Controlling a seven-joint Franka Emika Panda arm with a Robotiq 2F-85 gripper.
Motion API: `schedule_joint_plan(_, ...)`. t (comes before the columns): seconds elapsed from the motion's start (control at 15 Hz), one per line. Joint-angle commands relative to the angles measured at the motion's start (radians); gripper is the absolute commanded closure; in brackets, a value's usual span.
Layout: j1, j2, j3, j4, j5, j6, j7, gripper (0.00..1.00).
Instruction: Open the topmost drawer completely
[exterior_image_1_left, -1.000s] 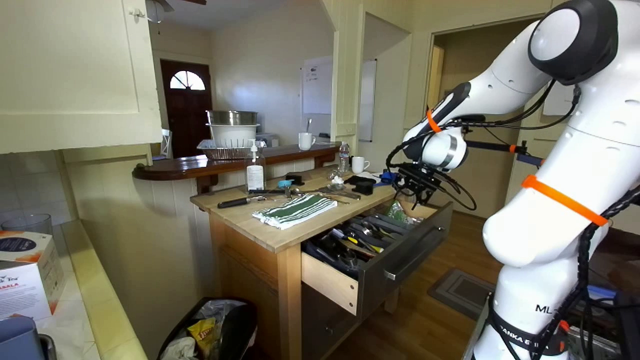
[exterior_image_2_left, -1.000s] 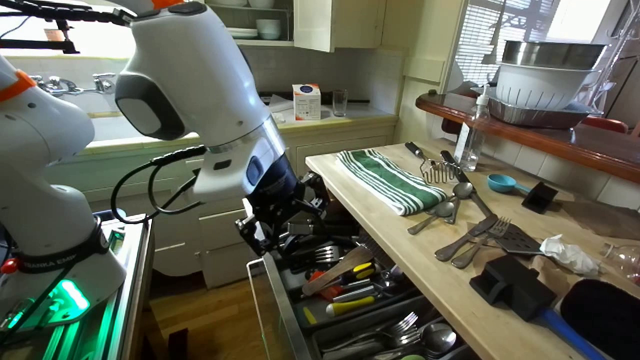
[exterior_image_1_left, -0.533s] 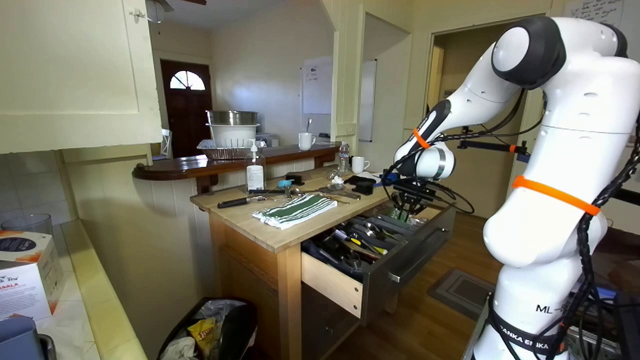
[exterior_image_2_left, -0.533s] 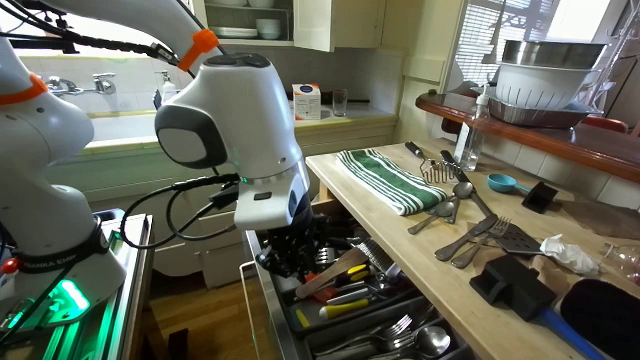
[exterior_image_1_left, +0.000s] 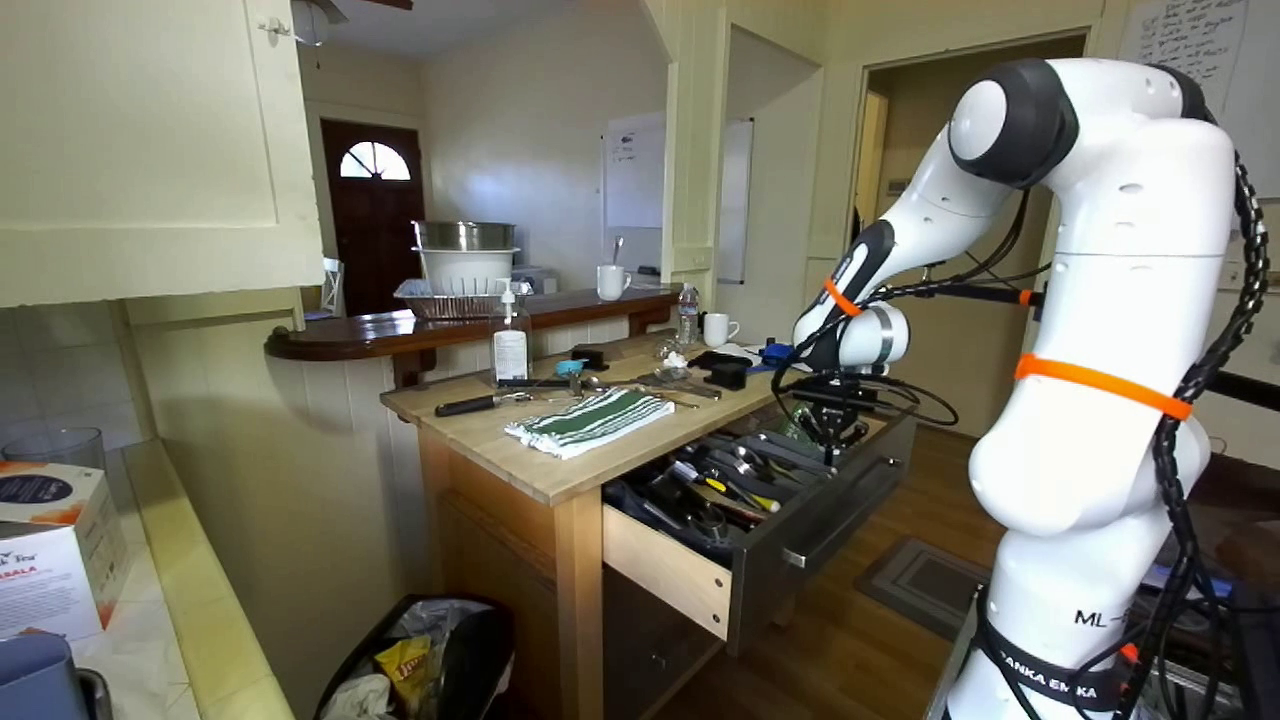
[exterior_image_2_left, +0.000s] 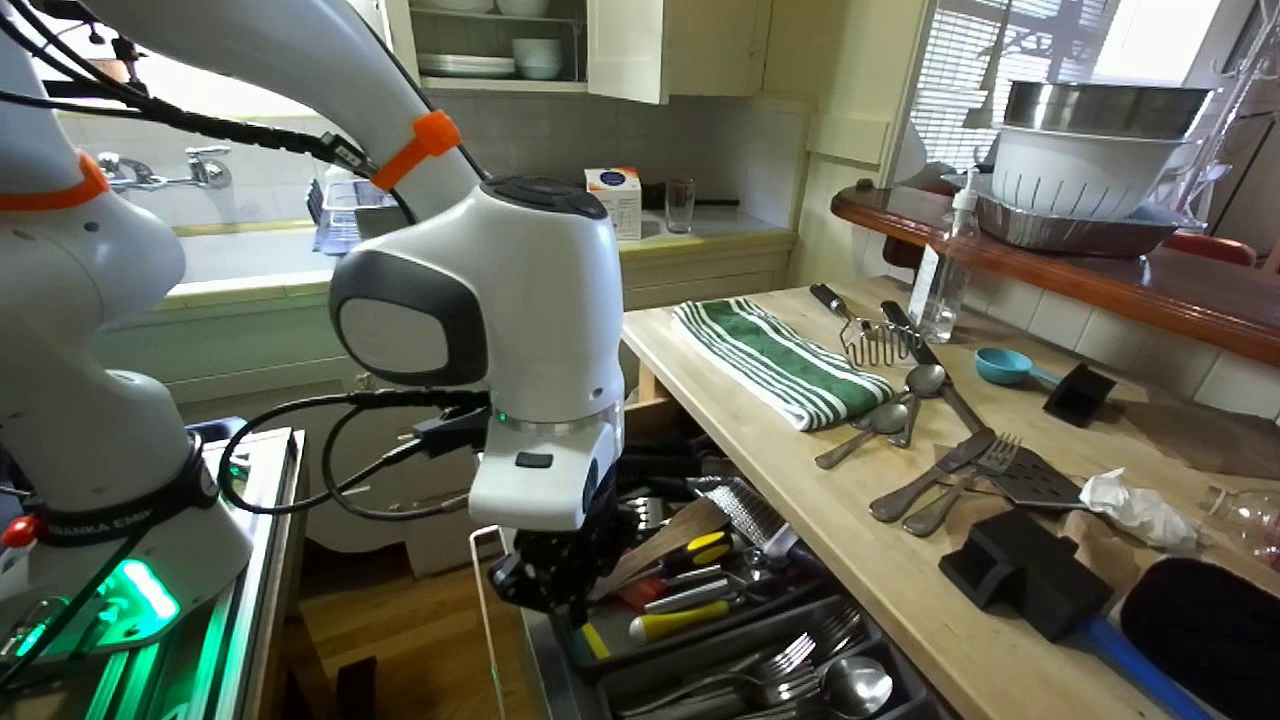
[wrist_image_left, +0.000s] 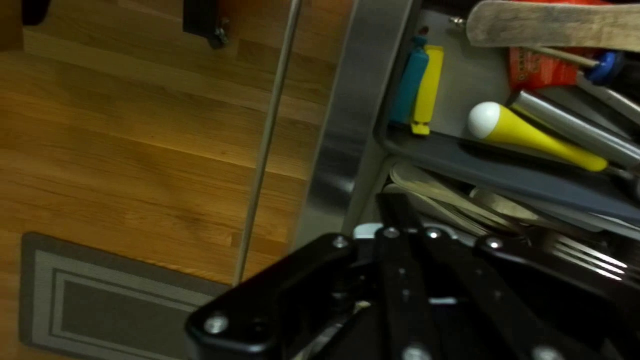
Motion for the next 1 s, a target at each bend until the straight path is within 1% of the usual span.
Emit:
schedule_joint_plan(0.0, 0.033, 0.026, -0.039, 0.039, -0.02, -0.114, 0.052, 1.0)
schedule_joint_plan(0.33, 0.047, 0.03, -0.054, 0.053, -0.011, -0.223, 0.058, 1.0)
schedule_joint_plan(0.47, 0.05, 0.032, -0.06, 0.053, -0.027, -0.283, 0.062, 1.0)
schedule_joint_plan(0.6, 0.051, 0.04, -0.064, 0.053, -0.046, -0.312, 0.078, 1.0)
schedule_joint_plan(0.73, 0.054, 0.028, -0.064, 0.05, -0.028, -0.322, 0.089, 1.0)
schedule_joint_plan(0.8, 0.056, 0.016, -0.062, 0.046, -0.025, -0.303, 0.088, 1.0)
schedule_joint_plan(0.93, 0.063, -0.048, -0.047, 0.024, 0.041, -0.233, 0.005, 1.0)
